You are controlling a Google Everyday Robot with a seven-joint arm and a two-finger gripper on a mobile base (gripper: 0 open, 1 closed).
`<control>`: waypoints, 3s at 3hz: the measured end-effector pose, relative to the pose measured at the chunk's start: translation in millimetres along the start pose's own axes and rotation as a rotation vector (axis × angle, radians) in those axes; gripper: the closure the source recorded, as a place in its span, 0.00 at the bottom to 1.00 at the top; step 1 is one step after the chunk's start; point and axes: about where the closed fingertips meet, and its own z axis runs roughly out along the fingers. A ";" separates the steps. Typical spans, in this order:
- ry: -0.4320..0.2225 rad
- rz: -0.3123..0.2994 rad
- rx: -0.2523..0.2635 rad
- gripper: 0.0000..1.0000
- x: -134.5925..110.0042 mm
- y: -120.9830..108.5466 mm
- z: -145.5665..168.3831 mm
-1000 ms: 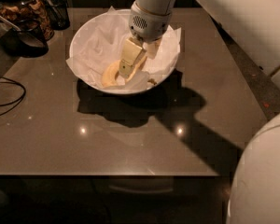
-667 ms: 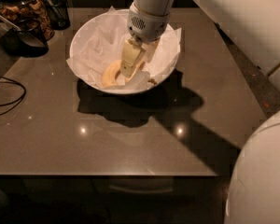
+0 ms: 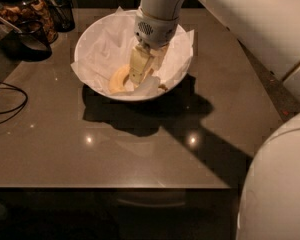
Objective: Pick banana from white bowl
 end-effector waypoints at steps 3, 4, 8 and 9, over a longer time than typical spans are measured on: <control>0.031 -0.002 -0.013 0.46 -1.8 -2.4 17.2; 0.042 -0.002 -0.020 0.46 -2.9 -5.0 24.6; 0.068 -0.009 -0.057 0.49 -7.6 -11.7 51.0; 0.071 -0.009 -0.067 0.68 -8.2 -14.7 57.8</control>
Offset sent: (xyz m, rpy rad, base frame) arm -0.0109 -0.0070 -0.0148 -0.0527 0.0690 0.0118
